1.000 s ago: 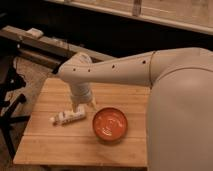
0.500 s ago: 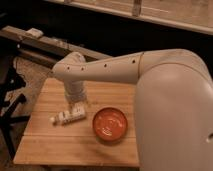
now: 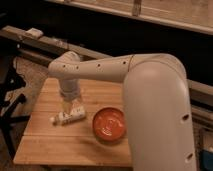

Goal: Place the bottle in the ceramic bowl

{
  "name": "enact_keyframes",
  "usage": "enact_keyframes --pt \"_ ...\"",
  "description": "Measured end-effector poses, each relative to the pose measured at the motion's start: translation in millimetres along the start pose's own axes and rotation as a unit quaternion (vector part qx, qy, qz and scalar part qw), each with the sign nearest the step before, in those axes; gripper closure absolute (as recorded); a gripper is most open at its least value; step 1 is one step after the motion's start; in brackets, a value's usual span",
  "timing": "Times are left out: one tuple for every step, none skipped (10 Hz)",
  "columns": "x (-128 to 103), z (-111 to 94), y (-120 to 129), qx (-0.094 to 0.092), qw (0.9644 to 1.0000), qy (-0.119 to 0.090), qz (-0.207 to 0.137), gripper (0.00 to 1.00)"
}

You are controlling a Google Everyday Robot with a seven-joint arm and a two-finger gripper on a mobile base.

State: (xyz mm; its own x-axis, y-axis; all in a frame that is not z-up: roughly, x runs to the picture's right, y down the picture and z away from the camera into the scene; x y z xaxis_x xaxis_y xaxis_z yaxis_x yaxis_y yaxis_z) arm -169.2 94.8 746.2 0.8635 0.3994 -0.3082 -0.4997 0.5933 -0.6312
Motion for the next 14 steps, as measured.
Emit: enact_keyframes --pt "-6 4 1 -0.001 0.9996 -0.006 -0.029 0.35" --pt "-10 7 1 0.002 0.9985 -0.010 -0.054 0.35" --pt "-12 10 0 0.008 0.9969 -0.013 -0.077 0.35" --pt "-16 13 1 0.013 0.9950 -0.015 -0.098 0.35" --pt "-20 17 2 0.020 0.9924 -0.017 -0.120 0.35" --pt "-23 19 3 0.024 0.9907 -0.016 -0.133 0.35" --pt "-27 25 2 0.030 0.9880 -0.011 -0.151 0.35" --pt "-30 35 4 0.031 0.9860 -0.003 -0.164 0.35" --pt "-33 47 3 0.035 0.9840 0.009 -0.174 0.35" --pt "-35 60 2 0.039 0.9820 0.024 -0.183 0.35" --pt "-39 72 2 0.041 0.9801 0.039 -0.190 0.35" --pt "-42 79 2 0.041 0.9786 0.050 -0.196 0.35" --pt "-43 84 1 0.043 0.9773 0.057 -0.199 0.35" --pt "-45 89 1 0.045 0.9759 0.065 -0.204 0.35"
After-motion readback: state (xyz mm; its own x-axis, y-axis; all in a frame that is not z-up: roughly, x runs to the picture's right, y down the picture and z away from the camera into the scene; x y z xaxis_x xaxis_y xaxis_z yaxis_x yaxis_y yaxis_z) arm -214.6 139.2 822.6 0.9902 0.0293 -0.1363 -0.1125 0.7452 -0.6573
